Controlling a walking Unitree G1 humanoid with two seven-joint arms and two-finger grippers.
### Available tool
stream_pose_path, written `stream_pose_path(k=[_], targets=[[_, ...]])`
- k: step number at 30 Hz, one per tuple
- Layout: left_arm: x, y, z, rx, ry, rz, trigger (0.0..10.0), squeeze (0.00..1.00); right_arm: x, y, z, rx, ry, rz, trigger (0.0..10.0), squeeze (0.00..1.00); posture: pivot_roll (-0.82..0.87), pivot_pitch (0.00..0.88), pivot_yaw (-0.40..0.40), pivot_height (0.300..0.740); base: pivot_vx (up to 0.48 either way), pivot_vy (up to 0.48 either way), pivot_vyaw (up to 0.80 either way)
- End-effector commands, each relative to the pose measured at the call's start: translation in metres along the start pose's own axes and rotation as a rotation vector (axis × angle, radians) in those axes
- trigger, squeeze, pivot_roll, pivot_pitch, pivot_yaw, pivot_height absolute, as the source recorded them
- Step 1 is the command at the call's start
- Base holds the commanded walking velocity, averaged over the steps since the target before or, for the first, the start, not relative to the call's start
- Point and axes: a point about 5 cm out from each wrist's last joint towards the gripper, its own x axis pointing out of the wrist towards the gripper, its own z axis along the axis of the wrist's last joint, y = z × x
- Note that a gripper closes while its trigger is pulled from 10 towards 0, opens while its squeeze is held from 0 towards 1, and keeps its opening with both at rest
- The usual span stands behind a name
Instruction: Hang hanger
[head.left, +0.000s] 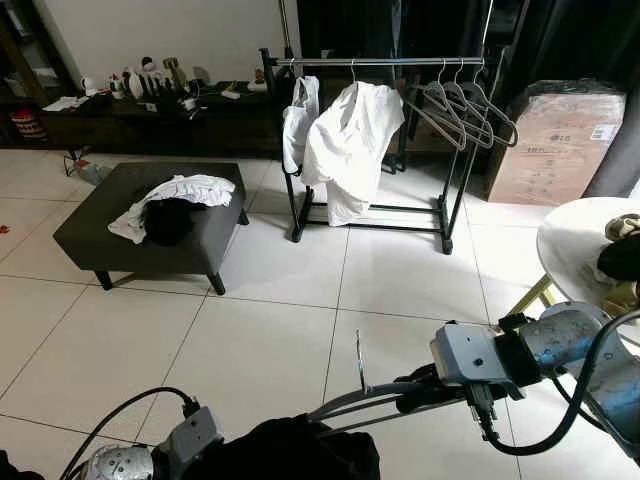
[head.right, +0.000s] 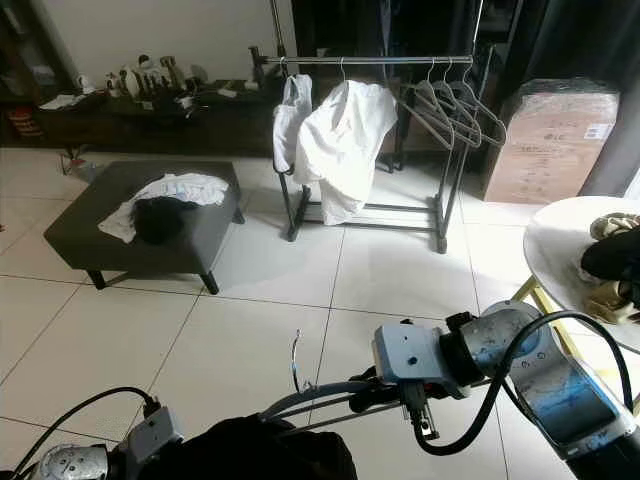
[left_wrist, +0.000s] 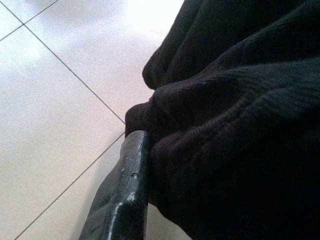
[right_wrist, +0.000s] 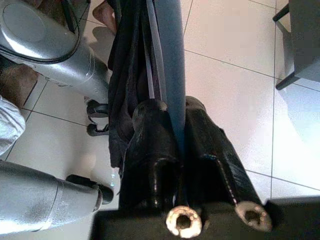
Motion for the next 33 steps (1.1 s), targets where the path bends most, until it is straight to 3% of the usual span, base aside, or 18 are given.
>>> stream_pose_path(k=[1, 33], targets=[[0.0020, -0.0021, -0.0008, -0.005, -0.003, -0.022, 0.0, 0.00, -0.0043, -0.0034, 0.0235, -0.078, -0.108, -0.017, 0.0, 0.00, -0.14, 0.112, 0.044, 0.740, 0.000, 0.000, 0.00], [0.0006, -0.0046, -0.0040, -0.011, 0.017, -0.038, 0.0, 0.00, -0.0027, -0.0045, 0.0195, -0.061, -0.104, -0.025, 0.0, 0.00, -0.14, 0.114, 0.044, 0.740, 0.000, 0.000, 0.00]])
